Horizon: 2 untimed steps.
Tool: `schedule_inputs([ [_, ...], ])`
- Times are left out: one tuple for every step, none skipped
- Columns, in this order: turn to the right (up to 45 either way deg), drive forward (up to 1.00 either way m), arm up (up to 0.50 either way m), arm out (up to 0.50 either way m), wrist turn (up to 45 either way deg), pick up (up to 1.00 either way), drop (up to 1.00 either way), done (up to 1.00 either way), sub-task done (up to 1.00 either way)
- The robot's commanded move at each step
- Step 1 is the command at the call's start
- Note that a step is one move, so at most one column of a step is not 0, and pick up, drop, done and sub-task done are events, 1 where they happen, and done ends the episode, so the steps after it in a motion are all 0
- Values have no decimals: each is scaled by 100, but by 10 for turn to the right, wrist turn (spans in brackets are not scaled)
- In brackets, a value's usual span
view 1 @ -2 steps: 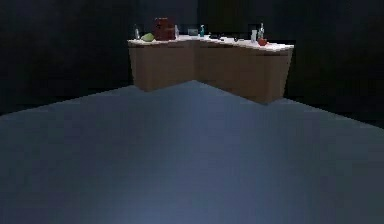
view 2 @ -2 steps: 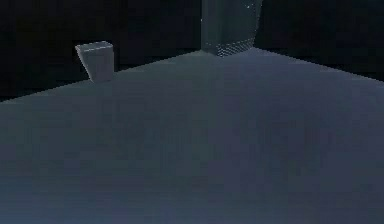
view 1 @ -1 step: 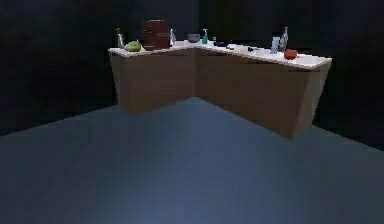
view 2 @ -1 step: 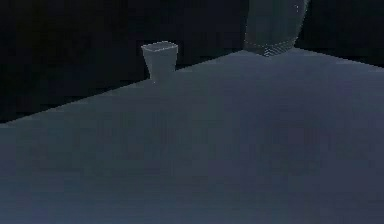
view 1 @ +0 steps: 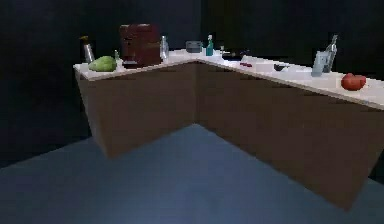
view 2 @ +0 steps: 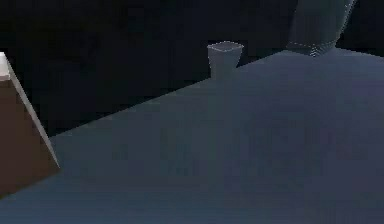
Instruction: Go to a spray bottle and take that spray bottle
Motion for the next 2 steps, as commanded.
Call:
schedule_inputs([
  [0, 100, 0, 0, 0, 0, 0, 0, 0],
  [0, 70, 0, 0, 0, 0, 0, 0, 0],
])
